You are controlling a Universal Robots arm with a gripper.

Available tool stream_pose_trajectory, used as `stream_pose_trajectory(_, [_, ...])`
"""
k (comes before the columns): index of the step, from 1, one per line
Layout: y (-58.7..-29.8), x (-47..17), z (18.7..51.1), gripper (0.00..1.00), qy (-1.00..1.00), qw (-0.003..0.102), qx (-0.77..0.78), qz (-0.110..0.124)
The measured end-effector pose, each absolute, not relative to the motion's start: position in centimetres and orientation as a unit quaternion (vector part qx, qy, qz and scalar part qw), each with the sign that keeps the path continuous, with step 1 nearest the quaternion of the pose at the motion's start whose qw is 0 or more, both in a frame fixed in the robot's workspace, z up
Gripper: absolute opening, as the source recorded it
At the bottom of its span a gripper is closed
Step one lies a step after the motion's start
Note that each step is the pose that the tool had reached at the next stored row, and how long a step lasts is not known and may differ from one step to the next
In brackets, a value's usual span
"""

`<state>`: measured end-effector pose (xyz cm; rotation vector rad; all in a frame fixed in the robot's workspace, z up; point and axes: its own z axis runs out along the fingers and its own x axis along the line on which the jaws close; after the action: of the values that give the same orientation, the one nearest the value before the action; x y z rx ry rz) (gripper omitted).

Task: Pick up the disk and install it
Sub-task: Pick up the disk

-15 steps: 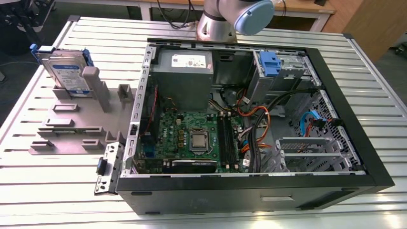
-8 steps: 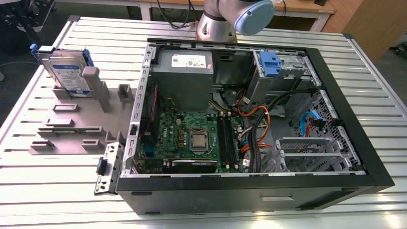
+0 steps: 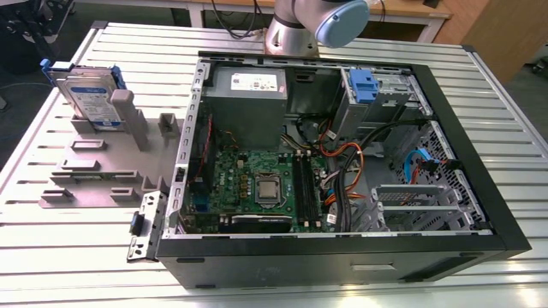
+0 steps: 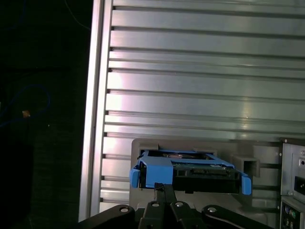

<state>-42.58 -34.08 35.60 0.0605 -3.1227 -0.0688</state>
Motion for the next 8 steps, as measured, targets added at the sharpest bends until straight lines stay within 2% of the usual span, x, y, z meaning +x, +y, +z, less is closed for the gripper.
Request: stream_pose_trajectory(8, [-34.08,-42.58,35.60,0.11,-0.999,0.009,0.021,-0.022])
